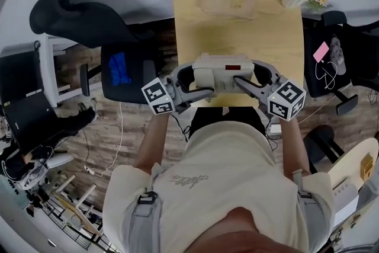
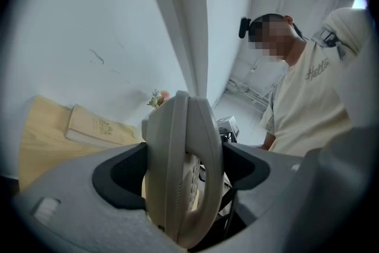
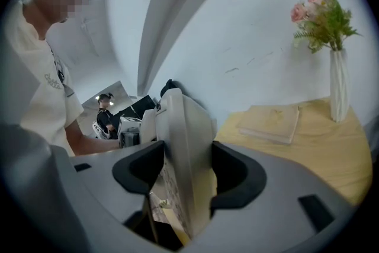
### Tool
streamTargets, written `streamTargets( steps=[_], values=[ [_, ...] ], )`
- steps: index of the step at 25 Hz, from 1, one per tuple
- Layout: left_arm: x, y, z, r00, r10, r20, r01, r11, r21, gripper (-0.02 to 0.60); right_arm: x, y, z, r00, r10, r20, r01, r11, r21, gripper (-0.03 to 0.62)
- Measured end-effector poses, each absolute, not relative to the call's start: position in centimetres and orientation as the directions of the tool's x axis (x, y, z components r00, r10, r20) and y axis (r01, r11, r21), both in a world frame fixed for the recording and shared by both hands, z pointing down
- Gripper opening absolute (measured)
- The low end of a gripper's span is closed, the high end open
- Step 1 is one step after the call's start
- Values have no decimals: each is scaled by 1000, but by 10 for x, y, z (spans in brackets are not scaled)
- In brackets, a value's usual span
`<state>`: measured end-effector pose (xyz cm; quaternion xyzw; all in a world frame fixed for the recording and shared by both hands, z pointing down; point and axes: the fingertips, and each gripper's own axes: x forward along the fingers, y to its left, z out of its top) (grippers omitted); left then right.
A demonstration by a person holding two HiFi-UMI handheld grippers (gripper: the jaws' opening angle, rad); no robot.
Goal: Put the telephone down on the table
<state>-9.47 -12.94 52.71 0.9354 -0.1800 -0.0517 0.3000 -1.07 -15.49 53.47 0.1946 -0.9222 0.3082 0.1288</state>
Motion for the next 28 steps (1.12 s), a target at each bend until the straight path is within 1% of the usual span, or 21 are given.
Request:
streamTargets(
  steps=[6,17,23,28],
  values=[
    [-77,-135,567,952,-305,36,-256,-724,641,388,8,-156,573,-869,-277,410,-480,677,-559,242],
    [-50,-162,614,977,-206,61,-188,-681,708,388,35,-175,622,-845,-274,459,-525,588,-615,242],
    [-45,-173,631,980,-183,79,-181,-647,740,388,40,-184,641,-849,-246,468,-520,550,-654,242],
    [-48,-184,646,974,-216,64,-182,-589,788,387,39,-195,656,-854,-223,469,-511,527,-679,241]
  ],
)
